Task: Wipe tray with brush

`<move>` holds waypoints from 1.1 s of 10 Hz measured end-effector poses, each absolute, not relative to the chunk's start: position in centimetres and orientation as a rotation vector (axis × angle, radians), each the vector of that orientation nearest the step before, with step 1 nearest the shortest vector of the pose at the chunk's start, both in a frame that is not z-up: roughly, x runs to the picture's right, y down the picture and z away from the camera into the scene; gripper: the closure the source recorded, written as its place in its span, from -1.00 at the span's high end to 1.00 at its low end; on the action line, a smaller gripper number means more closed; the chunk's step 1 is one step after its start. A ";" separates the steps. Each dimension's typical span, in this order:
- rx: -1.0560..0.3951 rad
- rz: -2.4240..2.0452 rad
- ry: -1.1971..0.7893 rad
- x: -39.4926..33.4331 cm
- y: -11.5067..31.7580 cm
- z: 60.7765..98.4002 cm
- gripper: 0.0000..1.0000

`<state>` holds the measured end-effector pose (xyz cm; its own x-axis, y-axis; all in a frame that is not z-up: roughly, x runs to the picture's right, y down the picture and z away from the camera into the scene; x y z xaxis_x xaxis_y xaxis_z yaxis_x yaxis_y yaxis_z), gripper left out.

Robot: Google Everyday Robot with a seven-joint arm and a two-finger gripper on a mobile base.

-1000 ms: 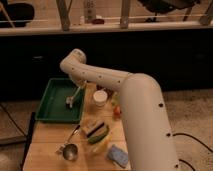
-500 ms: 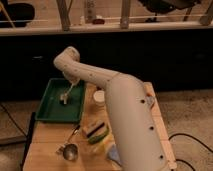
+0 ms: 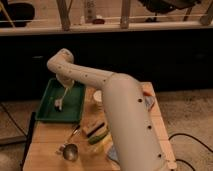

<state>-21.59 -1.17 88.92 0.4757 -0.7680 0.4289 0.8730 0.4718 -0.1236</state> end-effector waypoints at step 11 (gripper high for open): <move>-0.279 -0.944 -0.300 -19.9 -3.2 90.4 -0.96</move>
<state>-19.86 -3.17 90.36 0.5515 -0.7473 0.3706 0.8240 0.5571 -0.1029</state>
